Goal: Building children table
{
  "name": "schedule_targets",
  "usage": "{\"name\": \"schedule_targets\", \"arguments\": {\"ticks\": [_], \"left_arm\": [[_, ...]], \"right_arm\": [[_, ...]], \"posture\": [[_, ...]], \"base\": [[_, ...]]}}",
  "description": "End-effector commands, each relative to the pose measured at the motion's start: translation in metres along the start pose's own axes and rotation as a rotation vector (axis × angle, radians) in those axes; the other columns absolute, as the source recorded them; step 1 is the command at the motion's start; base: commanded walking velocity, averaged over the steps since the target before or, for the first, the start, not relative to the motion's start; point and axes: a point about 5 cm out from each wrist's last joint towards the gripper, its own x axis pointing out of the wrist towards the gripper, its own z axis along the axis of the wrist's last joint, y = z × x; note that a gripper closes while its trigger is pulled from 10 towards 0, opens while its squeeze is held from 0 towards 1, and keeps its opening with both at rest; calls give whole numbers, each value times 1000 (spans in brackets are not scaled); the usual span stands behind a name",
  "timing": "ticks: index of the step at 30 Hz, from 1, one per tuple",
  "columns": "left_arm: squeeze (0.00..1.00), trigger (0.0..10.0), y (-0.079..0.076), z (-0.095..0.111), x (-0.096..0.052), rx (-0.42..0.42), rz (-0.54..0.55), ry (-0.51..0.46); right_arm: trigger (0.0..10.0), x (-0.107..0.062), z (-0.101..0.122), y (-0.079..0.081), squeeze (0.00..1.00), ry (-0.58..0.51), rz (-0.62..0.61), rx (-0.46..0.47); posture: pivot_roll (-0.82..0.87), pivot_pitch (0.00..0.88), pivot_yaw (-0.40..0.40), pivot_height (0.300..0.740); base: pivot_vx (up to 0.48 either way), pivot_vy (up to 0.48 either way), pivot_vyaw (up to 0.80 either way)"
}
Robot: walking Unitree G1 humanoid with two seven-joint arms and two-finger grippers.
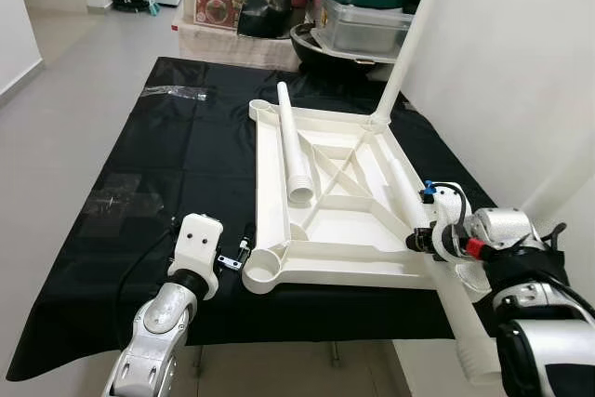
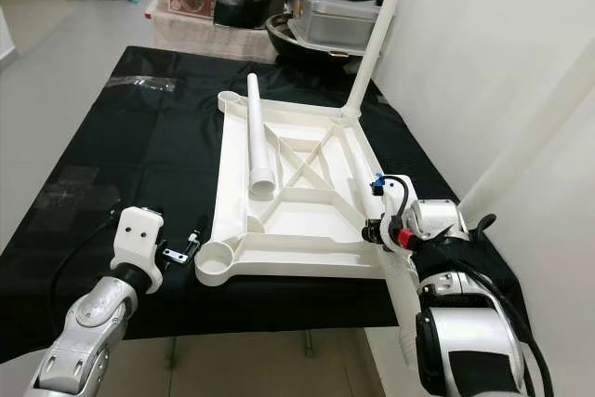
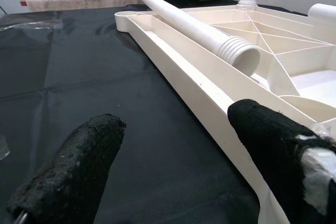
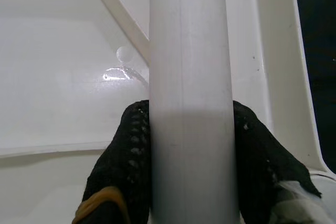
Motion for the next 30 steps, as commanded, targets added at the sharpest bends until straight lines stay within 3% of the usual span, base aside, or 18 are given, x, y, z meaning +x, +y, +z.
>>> {"name": "schedule_targets", "arguments": {"ticks": [1,4,5,8,9,12,16,19,20,21,23,27,28,30], "left_arm": [[0,10000,-3,-3,0,-1,-13,9],[0,10000,-2,-2,1,2,-15,6],[0,10000,-2,-2,1,2,-15,6],[0,10000,-1,1,3,-4,-24,-2],[0,10000,-1,1,3,-4,-24,-2],[0,10000,0,5,4,-30,-46,-16],[0,10000,1,10,3,-75,-66,-33],[0,10000,1,22,1,-199,-126,-85],[0,10000,1,22,1,-199,-126,-85],[0,10000,-4,35,-1,-356,-212,-143],[0,10000,-10,46,-6,-468,-316,-197],[0,10000,-16,52,-11,-491,-415,-212],[0,10000,-20,53,-15,-489,-474,-207],[0,10000,-22,54,-17,-512,-503,-206]], "right_arm": [[0,1,-2,-1,0,-12,9,14],[0,-10,27,18,0,-166,139,66],[0,-10,27,18,0,-166,139,66],[0,-40,64,58,0,-350,347,50],[0,-40,64,58,0,-350,347,50],[0,-72,87,87,0,-419,511,18],[0,-86,96,94,0,-421,563,16],[0,-102,110,96,0,-471,612,17],[0,-102,110,96,0,-471,612,17],[0,-111,118,100,0,-572,649,41],[0,-115,119,108,0,-659,683,57],[0,-120,117,119,0,-719,731,98],[0,-123,119,125,0,-801,741,159],[0,-124,120,131,0,-840,747,201]], "posture": [[-3,0,-201,740],[3,0,-193,740],[3,0,-193,740],[11,0,-186,740],[11,0,-186,740],[24,0,-180,740],[30,0,-180,740],[33,0,-179,740],[33,0,-179,740],[30,0,-174,740],[28,0,-167,740],[30,0,-164,740],[31,0,-153,740],[32,0,-150,740]], "base": [[0,0,0],[0,0,0],[0,0,0],[0,0,0],[0,0,0],[0,0,0],[0,0,0],[0,0,0],[0,0,0],[0,0,0],[0,0,0],[0,0,0],[0,0,0],[0,0,0]]}}
